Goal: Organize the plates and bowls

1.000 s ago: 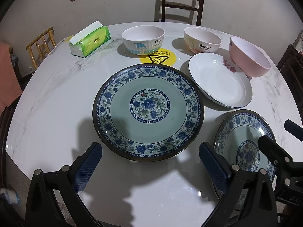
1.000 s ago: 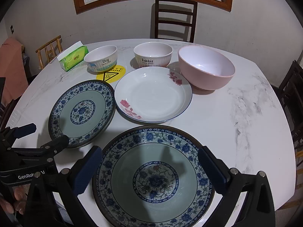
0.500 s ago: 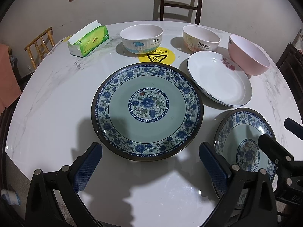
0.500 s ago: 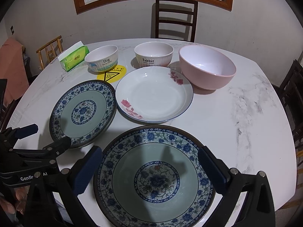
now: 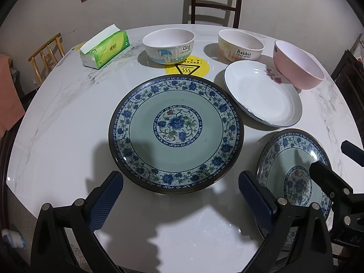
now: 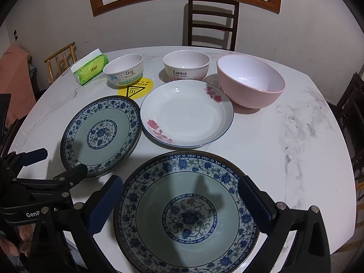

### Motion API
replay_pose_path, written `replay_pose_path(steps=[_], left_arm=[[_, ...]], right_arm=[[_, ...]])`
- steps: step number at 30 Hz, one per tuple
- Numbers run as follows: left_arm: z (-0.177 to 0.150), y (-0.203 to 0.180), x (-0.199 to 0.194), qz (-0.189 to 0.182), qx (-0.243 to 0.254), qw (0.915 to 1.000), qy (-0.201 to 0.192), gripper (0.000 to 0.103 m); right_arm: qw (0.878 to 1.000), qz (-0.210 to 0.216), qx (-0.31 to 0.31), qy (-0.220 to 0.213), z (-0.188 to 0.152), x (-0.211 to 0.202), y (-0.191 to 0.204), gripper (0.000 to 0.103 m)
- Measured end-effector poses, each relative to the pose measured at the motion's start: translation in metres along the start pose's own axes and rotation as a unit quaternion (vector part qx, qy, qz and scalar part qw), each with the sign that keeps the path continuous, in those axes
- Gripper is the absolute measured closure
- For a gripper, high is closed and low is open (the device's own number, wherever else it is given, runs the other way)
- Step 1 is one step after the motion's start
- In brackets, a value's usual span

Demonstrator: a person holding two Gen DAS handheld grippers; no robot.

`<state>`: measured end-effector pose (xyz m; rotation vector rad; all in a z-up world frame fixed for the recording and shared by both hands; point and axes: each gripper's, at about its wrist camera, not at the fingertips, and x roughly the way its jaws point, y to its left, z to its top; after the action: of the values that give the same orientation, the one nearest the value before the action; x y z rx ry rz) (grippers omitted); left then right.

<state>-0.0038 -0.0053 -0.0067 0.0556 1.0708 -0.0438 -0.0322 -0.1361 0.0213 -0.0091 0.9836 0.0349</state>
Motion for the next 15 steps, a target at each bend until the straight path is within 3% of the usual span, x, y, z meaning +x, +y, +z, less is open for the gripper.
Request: replay_pose_path(steps=[15], left_arm=[[0.0024,0.0014,-0.0007,-0.004,0.002,1.0000,0.004,0.004]], right_arm=[[1.000,0.003,-0.002,0.003,0.0021,0.0007,0.0032,0.000]])
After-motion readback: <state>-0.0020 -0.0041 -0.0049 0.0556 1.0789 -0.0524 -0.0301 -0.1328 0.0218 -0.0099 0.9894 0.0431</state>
